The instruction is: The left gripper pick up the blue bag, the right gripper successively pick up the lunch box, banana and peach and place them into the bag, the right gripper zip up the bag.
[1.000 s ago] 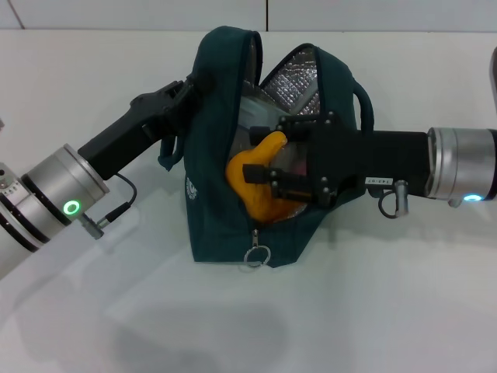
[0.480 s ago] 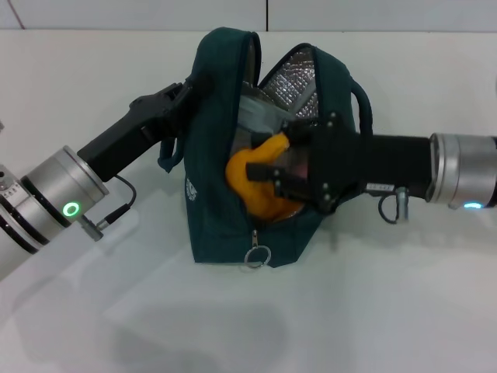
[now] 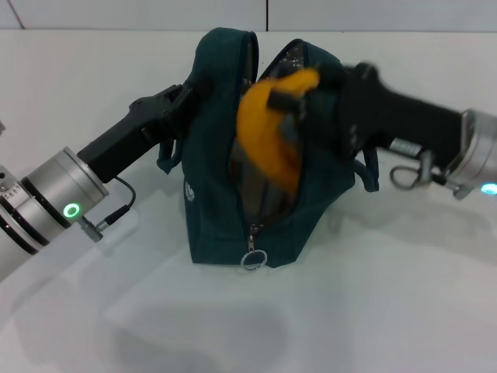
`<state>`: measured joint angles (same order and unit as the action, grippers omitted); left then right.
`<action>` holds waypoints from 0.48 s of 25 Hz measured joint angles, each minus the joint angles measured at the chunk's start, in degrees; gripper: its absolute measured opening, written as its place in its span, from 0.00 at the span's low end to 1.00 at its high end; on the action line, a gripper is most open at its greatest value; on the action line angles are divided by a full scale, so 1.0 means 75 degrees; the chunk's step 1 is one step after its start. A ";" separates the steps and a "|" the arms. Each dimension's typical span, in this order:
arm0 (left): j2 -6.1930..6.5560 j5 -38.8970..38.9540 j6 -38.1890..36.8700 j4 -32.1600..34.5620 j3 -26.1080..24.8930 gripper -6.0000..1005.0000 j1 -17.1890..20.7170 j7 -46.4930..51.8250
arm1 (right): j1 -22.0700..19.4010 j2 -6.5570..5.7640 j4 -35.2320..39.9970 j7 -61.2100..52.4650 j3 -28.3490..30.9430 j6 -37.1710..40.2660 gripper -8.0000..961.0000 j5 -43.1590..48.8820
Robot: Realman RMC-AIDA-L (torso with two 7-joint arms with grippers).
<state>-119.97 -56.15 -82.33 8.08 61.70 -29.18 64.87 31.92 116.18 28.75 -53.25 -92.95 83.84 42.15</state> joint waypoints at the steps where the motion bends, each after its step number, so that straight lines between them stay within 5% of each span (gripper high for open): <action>1: 0.0000 0.0001 0.0003 0.0000 0.0000 0.04 0.0000 0.0000 | -0.0002 -0.0002 -0.0060 -0.0177 0.0003 -0.0057 0.31 -0.0223; 7: 0.0000 0.0007 0.0013 0.0021 0.0000 0.04 -0.0006 -0.0001 | 0.0217 -0.0130 -0.0159 -0.2005 0.0052 -0.1451 0.29 -0.0786; 12: 0.0000 0.0011 0.0022 0.0048 0.0001 0.04 0.0000 -0.0023 | 0.0376 -0.0266 -0.0347 -0.2839 0.0430 -0.1171 0.27 -0.0734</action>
<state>-119.97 -56.07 -82.17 8.45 61.70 -29.18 64.70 34.74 114.19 26.15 -74.54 -89.72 75.05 36.64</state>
